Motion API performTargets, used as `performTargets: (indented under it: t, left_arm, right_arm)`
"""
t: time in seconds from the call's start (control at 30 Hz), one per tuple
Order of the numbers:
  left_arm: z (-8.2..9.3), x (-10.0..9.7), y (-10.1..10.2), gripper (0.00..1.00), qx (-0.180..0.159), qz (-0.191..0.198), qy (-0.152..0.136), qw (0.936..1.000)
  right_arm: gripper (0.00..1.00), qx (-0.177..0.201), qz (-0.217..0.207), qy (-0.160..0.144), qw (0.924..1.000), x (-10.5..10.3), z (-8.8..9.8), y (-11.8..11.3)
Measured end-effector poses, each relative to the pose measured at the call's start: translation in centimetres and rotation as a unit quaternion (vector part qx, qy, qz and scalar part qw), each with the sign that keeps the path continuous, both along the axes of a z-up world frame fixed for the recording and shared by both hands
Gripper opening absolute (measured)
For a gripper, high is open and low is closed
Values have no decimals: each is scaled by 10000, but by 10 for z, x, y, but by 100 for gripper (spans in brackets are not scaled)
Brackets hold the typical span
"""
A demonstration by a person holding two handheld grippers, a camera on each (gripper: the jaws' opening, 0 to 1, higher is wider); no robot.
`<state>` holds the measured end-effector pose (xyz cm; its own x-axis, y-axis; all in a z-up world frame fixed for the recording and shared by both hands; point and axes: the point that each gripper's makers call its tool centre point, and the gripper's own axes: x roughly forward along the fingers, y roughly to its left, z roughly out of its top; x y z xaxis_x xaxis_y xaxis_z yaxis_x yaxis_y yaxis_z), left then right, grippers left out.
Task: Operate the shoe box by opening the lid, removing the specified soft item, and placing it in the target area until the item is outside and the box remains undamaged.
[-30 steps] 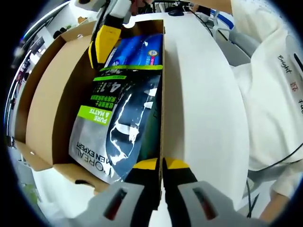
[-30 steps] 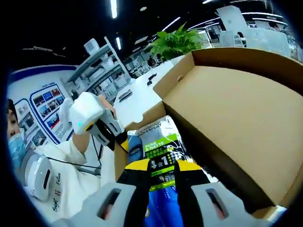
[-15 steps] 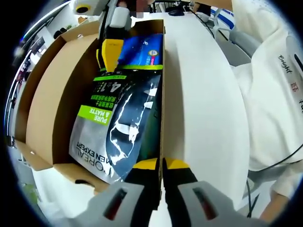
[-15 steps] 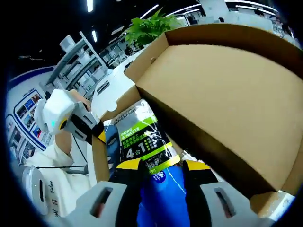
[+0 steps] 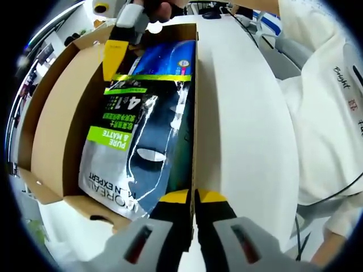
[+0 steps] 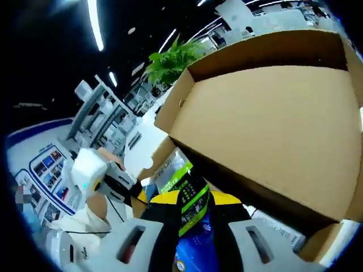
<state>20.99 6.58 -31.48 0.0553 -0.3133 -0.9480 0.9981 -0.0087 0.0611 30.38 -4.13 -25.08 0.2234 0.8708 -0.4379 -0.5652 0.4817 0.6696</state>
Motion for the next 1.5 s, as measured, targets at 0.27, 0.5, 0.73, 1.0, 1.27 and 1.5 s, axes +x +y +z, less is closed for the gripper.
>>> performTargets:
  t: [0.27,0.5,0.73,1.0,1.27,1.5]
  left_arm:
    - [0,-1,0,3,10,-6,9,10000]
    - [-1,-1,0,3,17,1,18,10000]
    - [-1,0,0,3,10,-17,4,10000]
    - [-1,-1,-1,3,17,-3,1,10000]
    - [-1,0,0,3,12,13,-3,10000]
    - [-1,0,0,3,95,38,-52,9999]
  right_arm:
    - [19,85,292,-30,9995,-10,-2,5]
    - [17,424,312,88,9986,-15,2,13]
    - [19,115,434,-1,9990,-18,-8,22]
    - [10,-75,714,-99,9974,-27,-13,39]
    - [1,-74,708,-430,9965,-25,-3,35]
    - [0,-60,792,-653,9947,-29,17,27]
